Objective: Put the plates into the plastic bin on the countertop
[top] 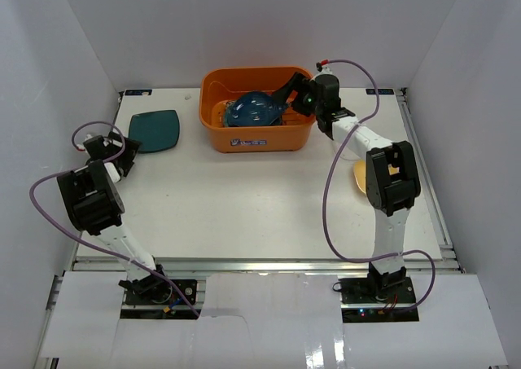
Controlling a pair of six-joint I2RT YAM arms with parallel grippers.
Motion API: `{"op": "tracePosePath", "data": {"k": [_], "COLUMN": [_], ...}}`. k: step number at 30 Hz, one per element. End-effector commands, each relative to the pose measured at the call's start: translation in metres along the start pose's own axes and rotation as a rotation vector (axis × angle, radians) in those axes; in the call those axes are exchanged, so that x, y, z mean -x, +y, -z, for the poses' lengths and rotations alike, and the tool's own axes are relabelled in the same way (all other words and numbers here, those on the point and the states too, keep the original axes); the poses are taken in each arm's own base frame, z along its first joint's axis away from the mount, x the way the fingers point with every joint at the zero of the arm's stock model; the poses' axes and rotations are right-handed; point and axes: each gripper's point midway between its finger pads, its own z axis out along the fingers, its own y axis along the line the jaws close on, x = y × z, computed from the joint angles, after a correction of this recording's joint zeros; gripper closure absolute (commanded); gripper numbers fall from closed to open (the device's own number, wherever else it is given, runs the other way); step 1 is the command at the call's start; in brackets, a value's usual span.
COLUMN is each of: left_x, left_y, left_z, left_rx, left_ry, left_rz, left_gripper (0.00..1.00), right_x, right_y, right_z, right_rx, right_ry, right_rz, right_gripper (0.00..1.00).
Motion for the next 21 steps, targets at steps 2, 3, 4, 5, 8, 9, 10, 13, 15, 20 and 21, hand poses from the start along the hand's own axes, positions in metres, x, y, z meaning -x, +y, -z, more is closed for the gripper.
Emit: {"op": "tracePosePath", "data": {"k": [2, 3, 4, 5, 8, 9, 10, 13, 15, 20, 21], "left_x": [0.013, 0.015, 0.016, 0.013, 0.011, 0.009, 0.008, 0.006, 0.007, 0.006, 0.004], "left_y": [-0.007, -0.008, -0.009, -0.008, -0.01, -0.011, -0.012, -0.015, -0.014, -0.014, -0.012], "left_z": [-0.014, -0.017, -0.02, -0.025, -0.032, -0.036, -0.037, -0.041, -0.043, -0.047, -0.048], "left_rx": [-0.06, -0.072, -0.078, -0.093, -0.116, -0.133, -0.144, -0.175, -0.174, -0.211, -0.213], "left_ry": [-0.027, -0.035, -0.037, -0.028, -0.022, -0.013, -0.01, -0.005, -0.014, -0.029, -0.03], "left_rz": [0.007, 0.007, 0.014, 0.032, 0.058, 0.074, 0.081, 0.107, 0.109, 0.132, 0.137], "left_gripper": [0.1, 0.12, 0.12, 0.15, 0.22, 0.24, 0.26, 0.32, 0.35, 0.6, 0.63], "right_x": [0.051, 0.052, 0.053, 0.052, 0.052, 0.052, 0.05, 0.056, 0.051, 0.028, 0.029], "right_y": [0.077, 0.083, 0.09, 0.097, 0.113, 0.12, 0.121, 0.13, 0.129, 0.117, 0.12], "right_z": [0.046, 0.052, 0.061, 0.067, 0.083, 0.089, 0.092, 0.108, 0.117, 0.137, 0.148], "right_rx": [0.23, 0.258, 0.28, 0.316, 0.379, 0.407, 0.411, 0.432, 0.435, 0.43, 0.434], "right_ry": [-0.114, -0.117, -0.121, -0.114, -0.106, -0.096, -0.092, -0.125, -0.124, -0.093, -0.105], "right_rz": [0.086, 0.098, 0.111, 0.123, 0.14, 0.149, 0.151, 0.165, 0.166, 0.158, 0.165], "right_gripper": [0.09, 0.1, 0.1, 0.1, 0.1, 0.1, 0.1, 0.1, 0.1, 0.09, 0.09]}}
